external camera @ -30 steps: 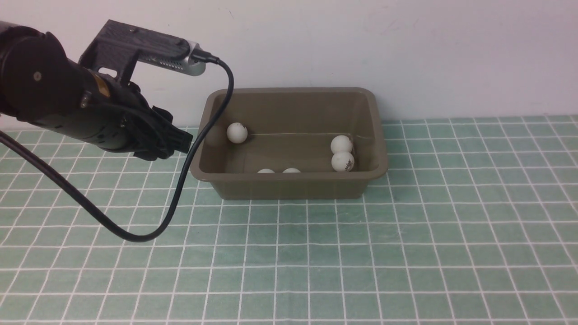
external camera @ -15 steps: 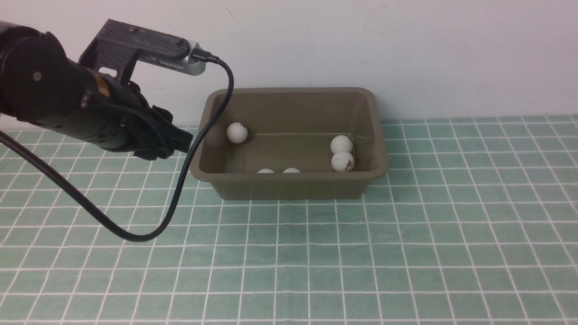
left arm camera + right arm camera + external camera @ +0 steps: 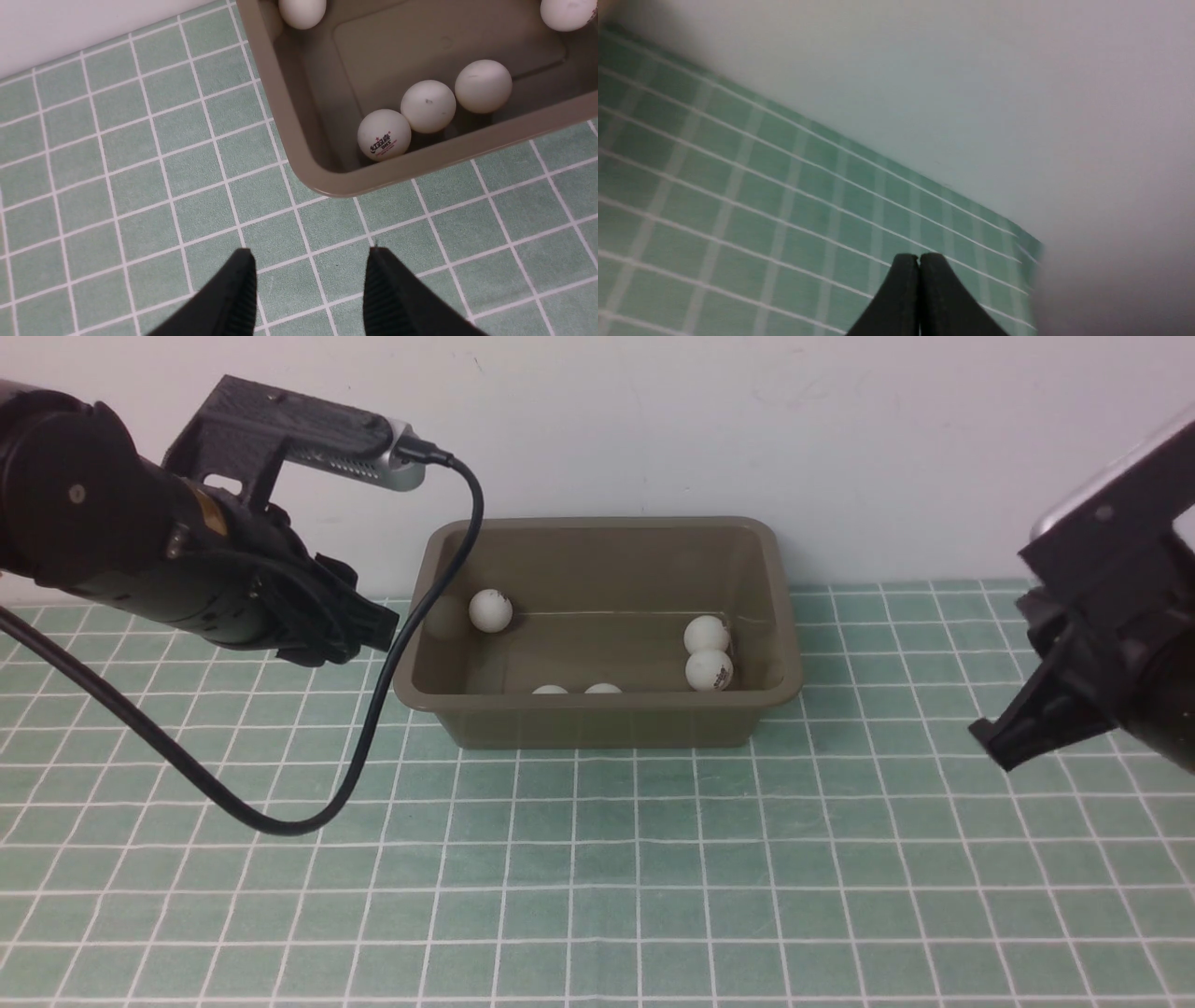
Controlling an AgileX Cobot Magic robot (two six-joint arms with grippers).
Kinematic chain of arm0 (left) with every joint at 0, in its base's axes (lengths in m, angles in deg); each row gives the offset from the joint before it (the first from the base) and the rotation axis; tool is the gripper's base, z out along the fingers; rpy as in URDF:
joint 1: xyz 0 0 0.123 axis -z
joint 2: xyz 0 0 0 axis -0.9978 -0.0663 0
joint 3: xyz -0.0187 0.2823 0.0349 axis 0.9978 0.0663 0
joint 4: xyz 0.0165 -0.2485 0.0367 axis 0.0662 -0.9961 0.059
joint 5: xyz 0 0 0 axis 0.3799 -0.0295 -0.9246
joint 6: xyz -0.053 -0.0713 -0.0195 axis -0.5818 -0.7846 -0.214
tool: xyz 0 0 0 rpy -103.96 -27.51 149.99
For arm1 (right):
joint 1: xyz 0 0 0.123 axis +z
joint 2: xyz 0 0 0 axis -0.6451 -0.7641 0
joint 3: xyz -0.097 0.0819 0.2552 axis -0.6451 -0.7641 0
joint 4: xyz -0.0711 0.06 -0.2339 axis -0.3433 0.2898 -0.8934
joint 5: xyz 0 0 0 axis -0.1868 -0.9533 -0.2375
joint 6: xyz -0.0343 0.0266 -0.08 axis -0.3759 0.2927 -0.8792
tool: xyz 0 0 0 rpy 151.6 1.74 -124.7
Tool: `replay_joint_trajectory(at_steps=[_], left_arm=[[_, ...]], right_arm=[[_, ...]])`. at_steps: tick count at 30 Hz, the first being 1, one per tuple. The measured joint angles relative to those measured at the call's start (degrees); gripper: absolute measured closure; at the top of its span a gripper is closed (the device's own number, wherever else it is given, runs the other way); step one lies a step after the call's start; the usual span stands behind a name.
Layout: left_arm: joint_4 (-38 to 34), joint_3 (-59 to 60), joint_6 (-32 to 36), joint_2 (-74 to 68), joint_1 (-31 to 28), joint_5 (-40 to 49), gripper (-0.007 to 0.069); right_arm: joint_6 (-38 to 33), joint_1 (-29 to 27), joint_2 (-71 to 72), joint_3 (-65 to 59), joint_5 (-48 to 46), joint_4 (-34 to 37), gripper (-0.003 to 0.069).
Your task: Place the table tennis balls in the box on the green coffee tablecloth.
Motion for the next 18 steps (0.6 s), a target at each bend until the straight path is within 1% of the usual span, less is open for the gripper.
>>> replay_joint_trajectory(at_steps=[1, 3, 4, 5, 8, 9, 10, 13, 18], left_arm=[[0.0, 0.0, 0.0, 0.0, 0.0, 0.0, 0.0336], [0.0, 0.0, 0.0, 0.0, 0.0, 0.1, 0.0336], [0.0, 0.0, 0.0, 0.0, 0.0, 0.1, 0.0336], [0.0, 0.0, 0.0, 0.0, 0.0, 0.1, 0.0336], [0.0, 0.0, 0.0, 0.0, 0.0, 0.0, 0.0336], [0.0, 0.0, 0.0, 0.0, 0.0, 0.1, 0.0336], [0.0, 0.0, 0.0, 0.0, 0.0, 0.1, 0.0336], [0.0, 0.0, 0.0, 0.0, 0.0, 0.1, 0.0336], [0.0, 0.0, 0.0, 0.0, 0.0, 0.1, 0.0336]], right_arm=[[-1.6, 0.0, 0.0, 0.0, -0.1, -0.2, 0.0673], [-7.7, 0.0, 0.0, 0.0, 2.7, -0.4, 0.0673], [-10.3, 0.0, 0.0, 0.0, 4.5, -0.9, 0.0673], [-15.1, 0.0, 0.0, 0.0, 8.4, -2.3, 0.0673], [-23.4, 0.0, 0.0, 0.0, 16.6, -8.2, 0.0673], [-27.0, 0.0, 0.0, 0.0, 21.2, -12.5, 0.0673], [-28.8, 0.0, 0.0, 0.0, 24.4, -16.6, 0.0673], [-29.7, 0.0, 0.1, 1.0, 29.2, -23.5, 0.0673], [-29.1, 0.0, 0.1, 2.7, 33.1, -26.5, 0.0673]])
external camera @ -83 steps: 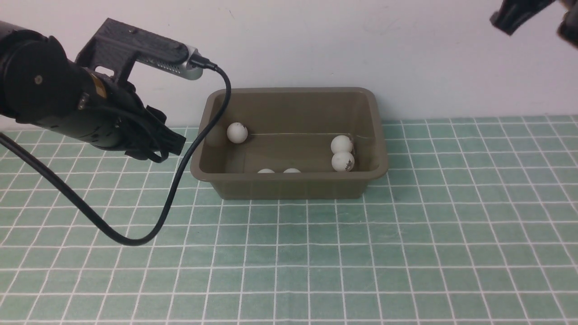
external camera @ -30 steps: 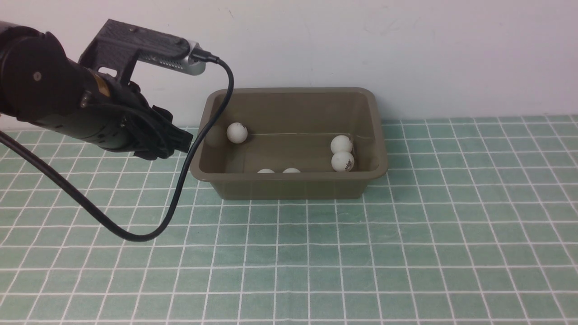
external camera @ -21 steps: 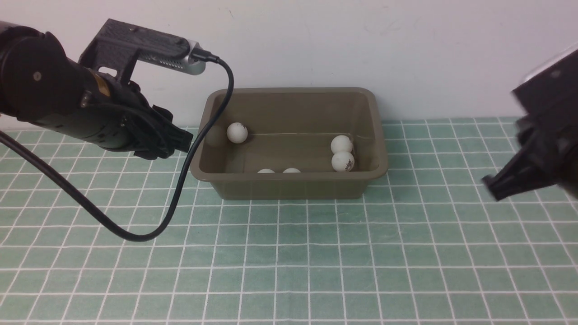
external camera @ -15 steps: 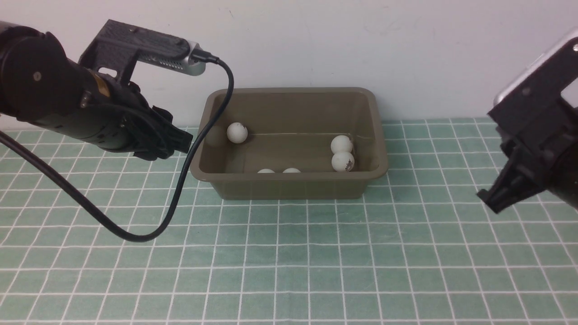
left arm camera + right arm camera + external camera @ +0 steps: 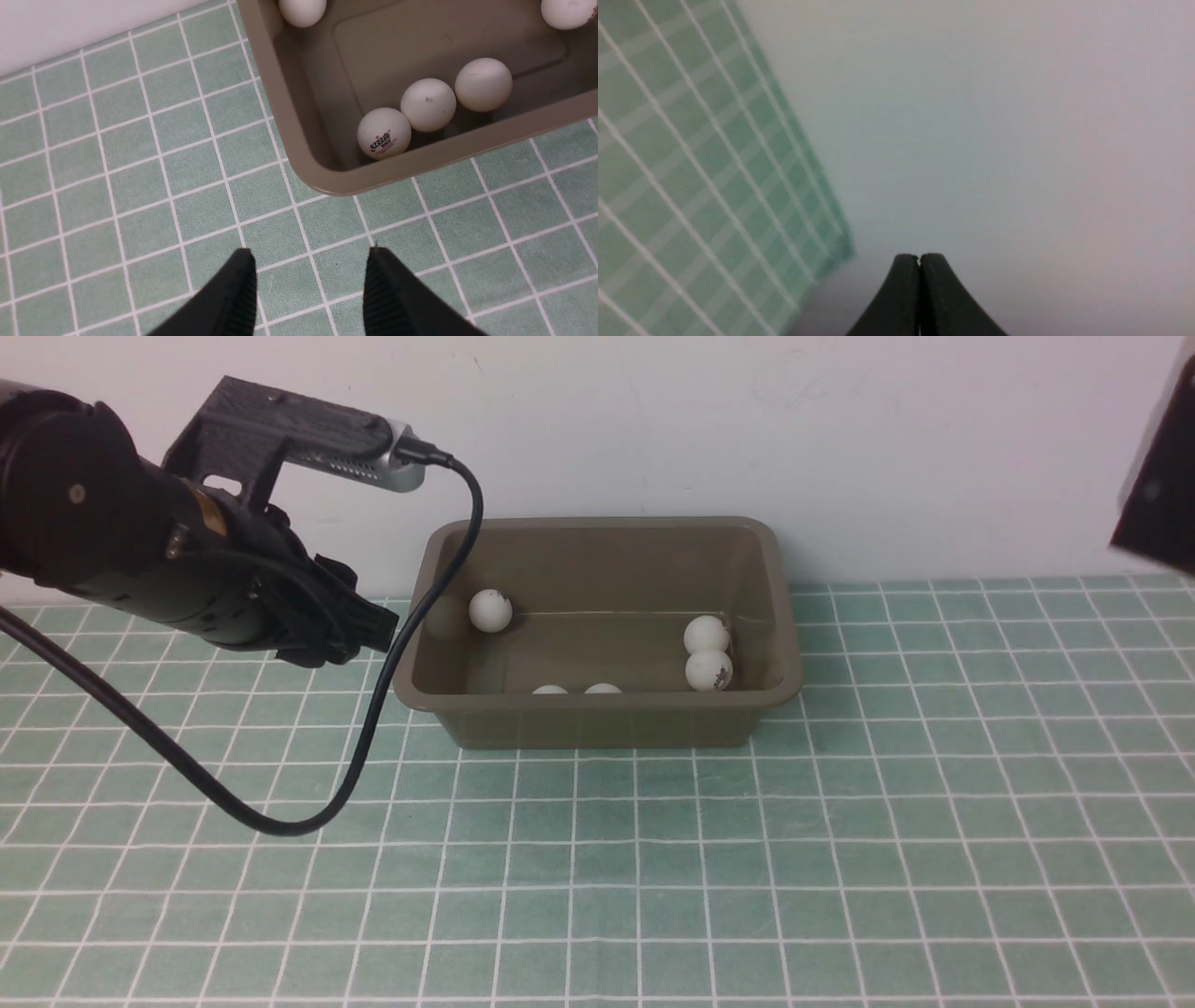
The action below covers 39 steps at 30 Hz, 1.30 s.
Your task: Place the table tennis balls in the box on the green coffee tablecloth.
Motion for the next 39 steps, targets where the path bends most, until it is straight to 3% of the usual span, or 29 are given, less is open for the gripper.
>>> replay_joint_trajectory(at_steps=[7, 19, 24, 26, 29, 34, 36, 39], left_arm=[[-0.1, 0.0, 0.0, 0.0, 0.0, 0.0, 0.0336], [-0.1, 0.0, 0.0, 0.0, 0.0, -0.2, 0.0336], [-0.1, 0.0, 0.0, 0.0, 0.0, -0.3, 0.0336], [-0.1, 0.0, 0.0, 0.0, 0.0, -0.3, 0.0336], [-0.4, 0.0, 0.0, 0.0, 0.0, -0.3, 0.0336], [-1.7, 0.0, 0.0, 0.0, 0.0, -0.3, 0.0336], [-2.2, 0.0, -0.3, 0.0, 0.0, -0.3, 0.0336], [-2.5, 0.0, -0.3, 0.0, 0.0, -0.3, 0.0336]], right_arm=[[0.3, 0.0, 0.1, 6.0, 8.5, -2.7, 0.0673], [0.0, 0.0, 0.1, 9.9, 6.3, -3.4, 0.0673], [3.3, 0.0, 0.1, 10.0, 6.3, -1.1, 0.0673], [10.1, 0.0, 0.1, 10.0, 6.3, 2.3, 0.0673], [26.3, 0.0, 0.1, 10.0, 6.3, 8.8, 0.0673], [62.9, 0.0, 0.1, 10.0, 5.3, 24.8, 0.0673], [75.6, 0.0, 0.1, 9.9, 2.0, 26.8, 0.0673], [86.0, 0.0, 0.1, 9.9, -6.0, 26.9, 0.0673]])
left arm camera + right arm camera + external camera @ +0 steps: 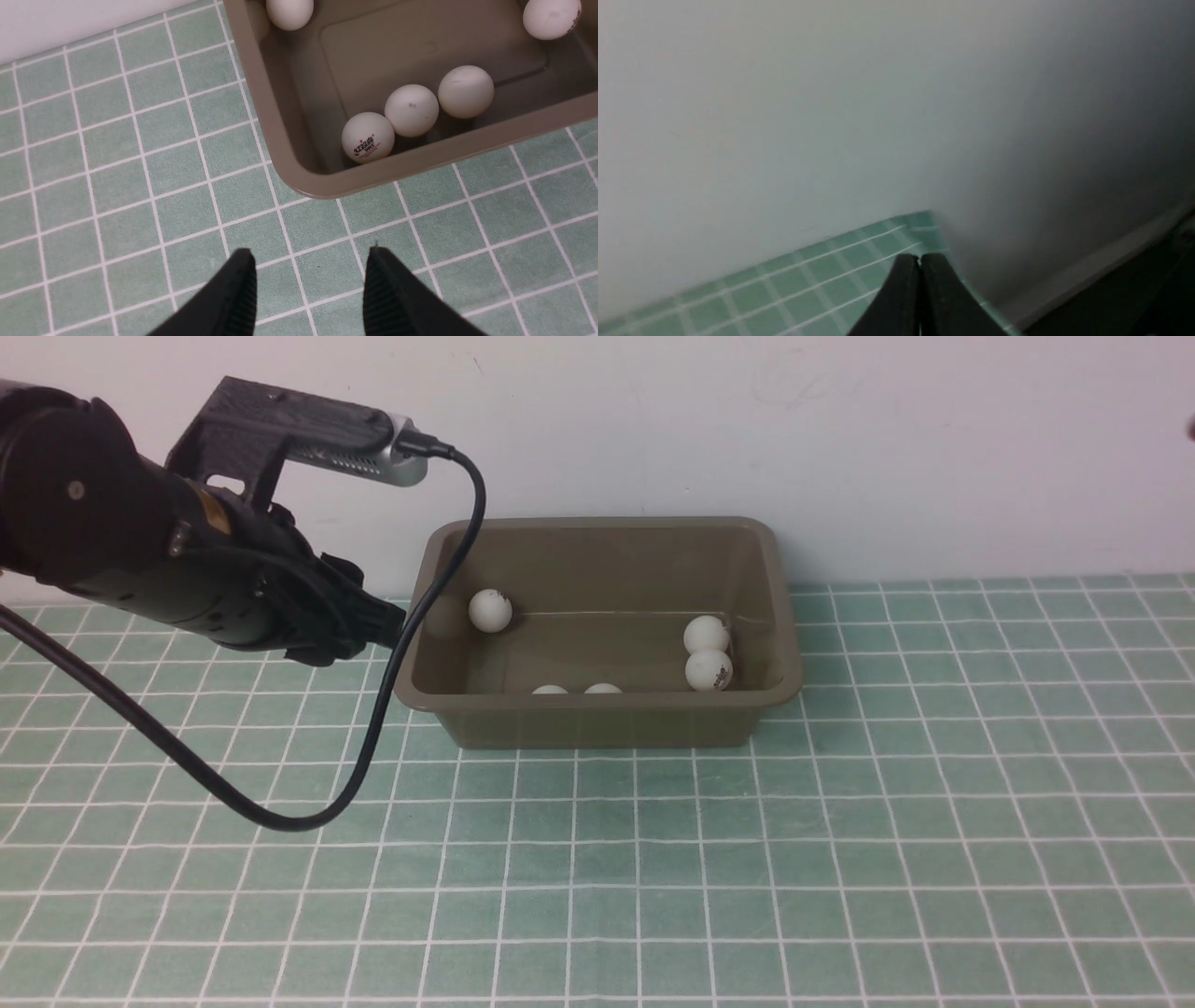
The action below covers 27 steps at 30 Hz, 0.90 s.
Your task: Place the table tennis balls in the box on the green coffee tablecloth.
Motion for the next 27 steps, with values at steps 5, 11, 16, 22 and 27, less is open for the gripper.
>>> replay_joint_trajectory(at_steps=[5, 11, 16, 22, 27], left_arm=[[-0.4, 0.0, 0.0, 0.0, 0.0, 0.0, 0.0336], [-0.4, 0.0, 0.3, 0.0, 0.0, 0.0, 0.0336], [-0.4, 0.0, 0.3, 0.0, 0.0, 0.0, 0.0336], [-0.4, 0.0, 0.3, 0.0, 0.0, 0.0, 0.0336], [-0.4, 0.0, 0.3, 0.0, 0.0, -0.4, 0.0336]], right_arm=[[4.1, 0.0, -0.3, -0.1, -27.3, -0.3, 0.0673], [-3.5, 0.0, -2.1, -0.2, -56.1, -19.3, 0.0673], [-4.6, -0.4, -2.8, -0.2, -65.8, -46.5, 0.0673], [-3.9, -6.5, -3.6, -0.2, -66.5, -62.3, 0.0673], [-7.2, -11.5, -3.6, -0.2, -66.4, -72.5, 0.0673]])
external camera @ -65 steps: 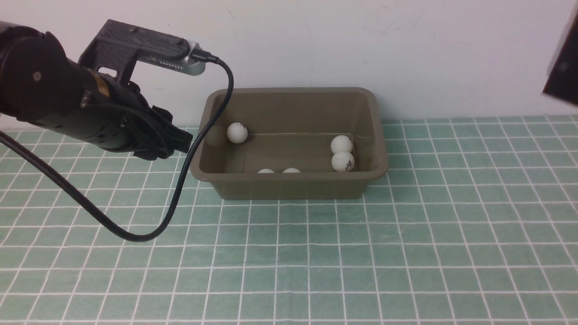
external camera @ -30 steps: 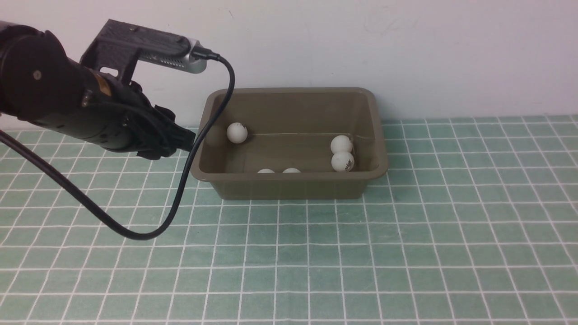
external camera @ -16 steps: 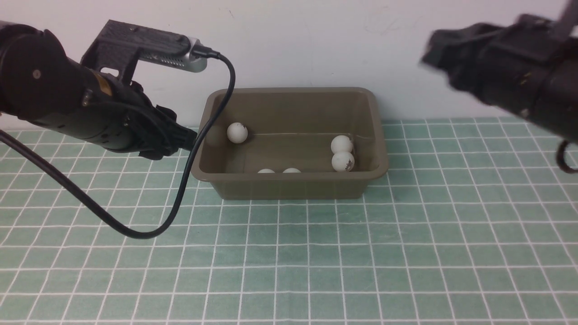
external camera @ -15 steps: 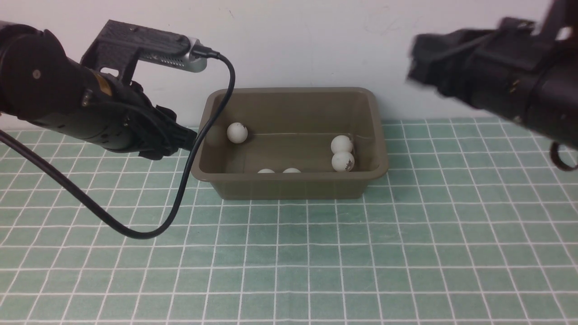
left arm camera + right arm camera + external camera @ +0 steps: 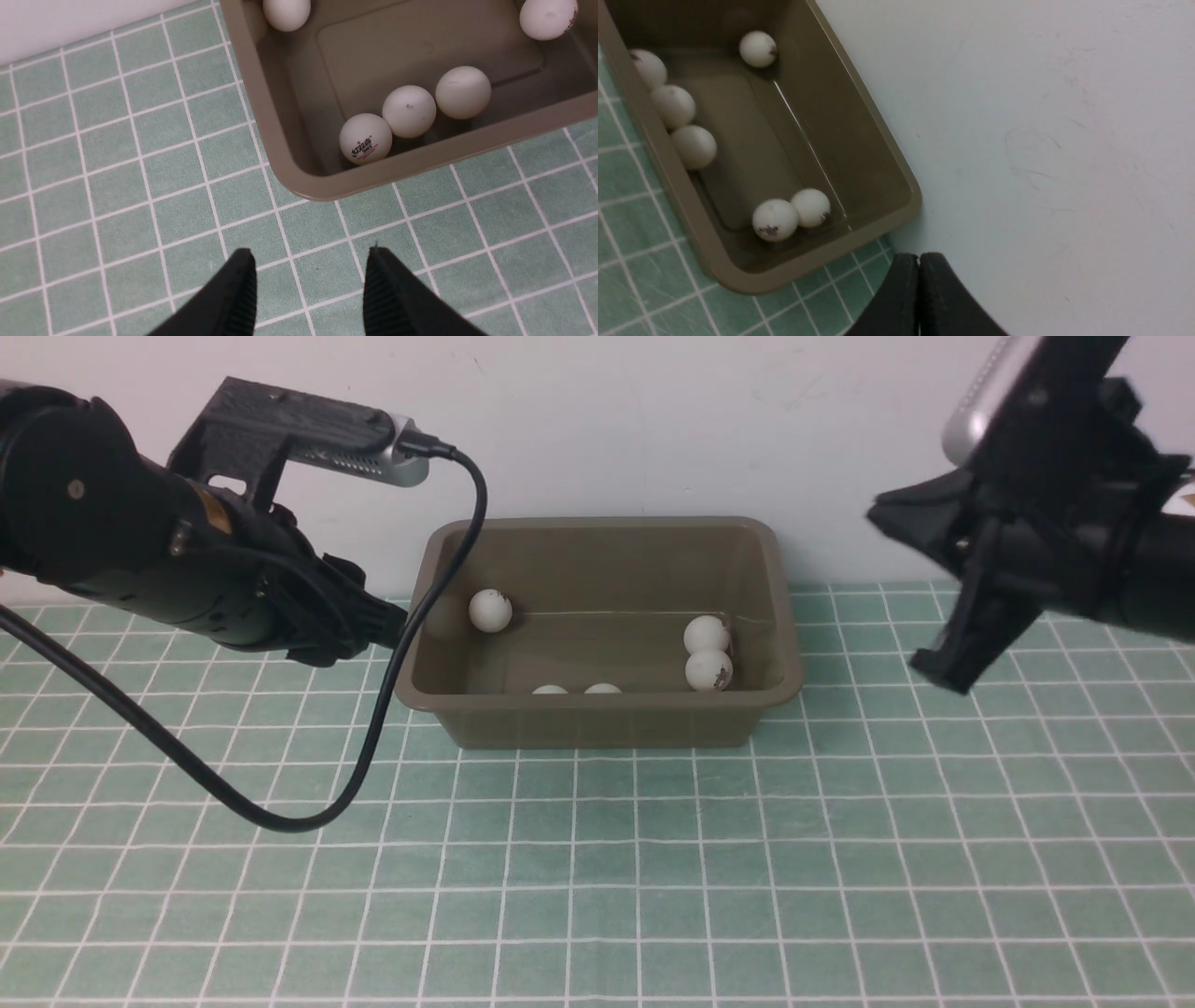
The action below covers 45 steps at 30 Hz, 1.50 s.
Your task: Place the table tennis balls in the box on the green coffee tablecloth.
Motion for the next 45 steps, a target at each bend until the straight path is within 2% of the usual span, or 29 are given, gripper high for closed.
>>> replay_joint_trajectory(at_steps=[4, 9, 14, 15, 18, 24, 32, 38, 45], left_arm=[[0.0, 0.0, 0.0, 0.0, 0.0, -0.5, 0.0336], [0.0, 0.0, 0.0, 0.0, 0.0, -0.5, 0.0336], [0.0, 0.0, 0.0, 0.0, 0.0, -0.5, 0.0336], [0.0, 0.0, 0.0, 0.0, 0.0, -0.5, 0.0336], [0.0, 0.0, 0.0, 0.0, 0.0, -0.5, 0.0336], [0.3, 0.0, 0.0, 0.0, 0.0, -0.5, 0.0336], [0.3, 0.0, 0.0, 0.0, 0.0, -0.5, 0.0336], [0.3, 0.0, 0.0, 0.0, 0.0, -0.5, 0.0336], [0.0, 0.0, 0.0, 0.0, 0.0, -1.1, 0.0336]], right_arm=[[2.1, -1.2, 0.0, 0.0, 0.5, -0.3, 0.0673], [9.7, -1.3, 0.0, -0.1, 2.2, 5.0, 0.0673], [18.8, -1.4, 0.0, -0.1, 4.3, 14.1, 0.0673], [22.7, -1.4, 0.0, -0.1, 5.0, 18.1, 0.0673], [25.4, -1.5, 0.0, -0.1, 5.0, 21.3, 0.0673], [26.0, -2.3, 0.0, -2.2, 4.9, 22.2, 0.0673], [26.0, -9.5, 0.1, -5.6, 7.7, 23.0, 0.0673], [22.4, -9.6, 1.6, -5.8, 1.8, 21.3, 0.0673], [21.8, -9.6, 1.7, -6.0, -0.6, 21.3, 0.0673]])
